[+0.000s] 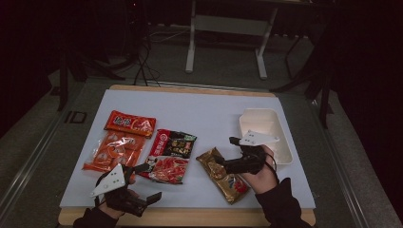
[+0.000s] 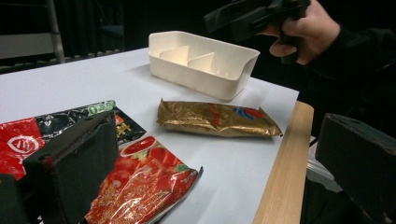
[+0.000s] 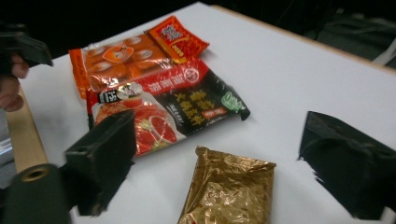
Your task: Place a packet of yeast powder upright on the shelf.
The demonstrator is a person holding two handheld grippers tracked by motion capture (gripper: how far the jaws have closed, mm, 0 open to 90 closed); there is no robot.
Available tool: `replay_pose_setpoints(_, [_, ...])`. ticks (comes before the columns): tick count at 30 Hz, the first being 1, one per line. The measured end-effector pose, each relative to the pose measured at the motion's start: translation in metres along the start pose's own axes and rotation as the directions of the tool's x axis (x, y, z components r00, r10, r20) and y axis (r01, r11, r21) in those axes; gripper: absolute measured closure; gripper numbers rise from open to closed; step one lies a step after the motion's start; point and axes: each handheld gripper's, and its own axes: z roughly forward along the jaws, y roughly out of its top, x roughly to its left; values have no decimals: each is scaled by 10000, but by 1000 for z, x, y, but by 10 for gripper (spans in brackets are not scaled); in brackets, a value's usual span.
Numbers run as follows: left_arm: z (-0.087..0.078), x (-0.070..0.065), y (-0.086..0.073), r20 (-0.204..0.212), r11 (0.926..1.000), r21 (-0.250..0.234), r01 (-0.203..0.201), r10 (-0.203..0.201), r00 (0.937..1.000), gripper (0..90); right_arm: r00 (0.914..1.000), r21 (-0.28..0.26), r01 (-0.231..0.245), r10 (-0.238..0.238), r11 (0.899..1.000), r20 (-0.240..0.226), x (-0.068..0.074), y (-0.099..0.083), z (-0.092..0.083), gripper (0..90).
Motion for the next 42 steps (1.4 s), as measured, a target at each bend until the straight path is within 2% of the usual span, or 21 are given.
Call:
replay_pose_setpoints(2, [0, 0, 0, -3, 10000, 32, 19, -19, 10000, 0, 9998, 368, -182, 180, 9992, 63, -6, 0, 14, 134])
replay_pose_setpoints(3, [1, 0, 0, -15, 10000, 93, -1, 2, 10000, 0, 9998, 368, -182, 180, 9992, 63, -6, 0, 14, 134])
replay_pose_setpoints(4, [1, 0, -1, -12, 9999, 130, 8, -8, 10000, 0, 9991, 688, -362, 346, 9970, 242, -10, -2, 24, 138])
replay_pose_setpoints(7, [2, 0, -1, 18, 9998, 177, -15, 15, 10000, 0, 9983, 917, -501, 472, 9945, 341, -13, -4, 32, 149])
replay_pose_setpoints(8, [2, 0, -1, 42, 9998, 202, -20, 20, 10000, 0, 9971, 1103, -644, 596, 9918, 465, -17, -7, 41, 159])
replay_pose_setpoints(11, [3, 0, -2, 67, 9997, 259, -42, 41, 10000, 0, 9958, 1285, -802, 739, 9885, 534, -21, -10, 48, 188])
replay_pose_setpoints(14, [3, 0, -2, 80, 9996, 277, -32, 30, 10000, 0, 9926, 1829, -1018, 876, 9778, 839, -26, -15, 60, 232])
replay_pose_setpoints(18, [3, 0, -2, 101, 9996, 287, -28, 26, 9999, 0, 9904, 2036, -1130, 939, 9725, 1009, -29, -18, 67, 250])
replay_pose_setpoints(21, [3, 0, -2, 133, 9995, 302, -24, 20, 9999, 0, 9834, 2638, -1372, 994, 9548, 1518, -34, -28, 82, 293])
replay_pose_setpoints(22, [3, 0, -2, 124, 9995, 318, -25, 21, 9999, 0, 9834, 2638, -1372, 994, 9548, 1518, -34, -28, 82, 293])
replay_pose_setpoints(23, [3, 0, -2, 115, 9994, 333, -28, 24, 9999, 0, 9822, 2918, -1481, 1061, 9449, 1548, -35, -31, 87, 314])
replay_pose_setpoints(25, [3, 0, -2, 130, 9994, 356, -28, 23, 9999, 0, 9825, 3018, -1449, 1010, 9423, 1564, -35, -32, 90, 320])
replay_pose_setpoints(29, [4, 0, -2, 169, 9992, 396, -46, 40, 9998, 0, 9800, 3543, -1315, 677, 9259, 1869, -33, -36, 102, 324])
replay_pose_setpoints(30, [4, 0, -3, 182, 9991, 422, -42, 35, 9998, 0, 9809, 3743, -1434, 814, 9161, 1766, -35, -38, 106, 332])
replay_pose_setpoints(32, [5, 0, -3, 193, 9987, 500, -66, 57, 9998, 0, 9793, 3788, -1516, 867, 9130, 1828, -36, -39, 108, 333])
replay_pose_setpoints(33, [5, 0, -3, 205, 9987, 509, -67, 56, 9998, 0, 9787, 3972, -1558, 870, 9044, 1858, -38, -41, 110, 332])
replay_pose_setpoints(36, [6, -1, -3, 242, 9985, 535, -58, 45, 9997, 0, 9792, 4058, -1551, 857, 9007, 1840, -37, -42, 112, 356])
replay_pose_setpoints(37, [6, -1, -3, 243, 9985, 550, -61, 48, 9997, 0, 9809, 4162, -1522, 852, 8964, 1751, -37, -43, 114, 365])
replay_pose_setpoints(38, [6, -1, -3, 243, 9984, 568, -77, 63, 9997, 0, 9856, 4248, -1149, 496, 8980, 1617, -34, -43, 114, 436])
replay_pose_setpoints(40, [6, -1, -3, 245, 9983, 569, -83, 69, 9997, 0, 9872, 4303, -1055, 425, 8965, 1536, -33, -42, 114, 456])
replay_pose_setpoints(42, [6, -1, -3, 231, 9983, 577, -84, 71, 9997, 0, 9879, 4453, -911, 244, 8907, 1531, -30, -41, 115, 485])
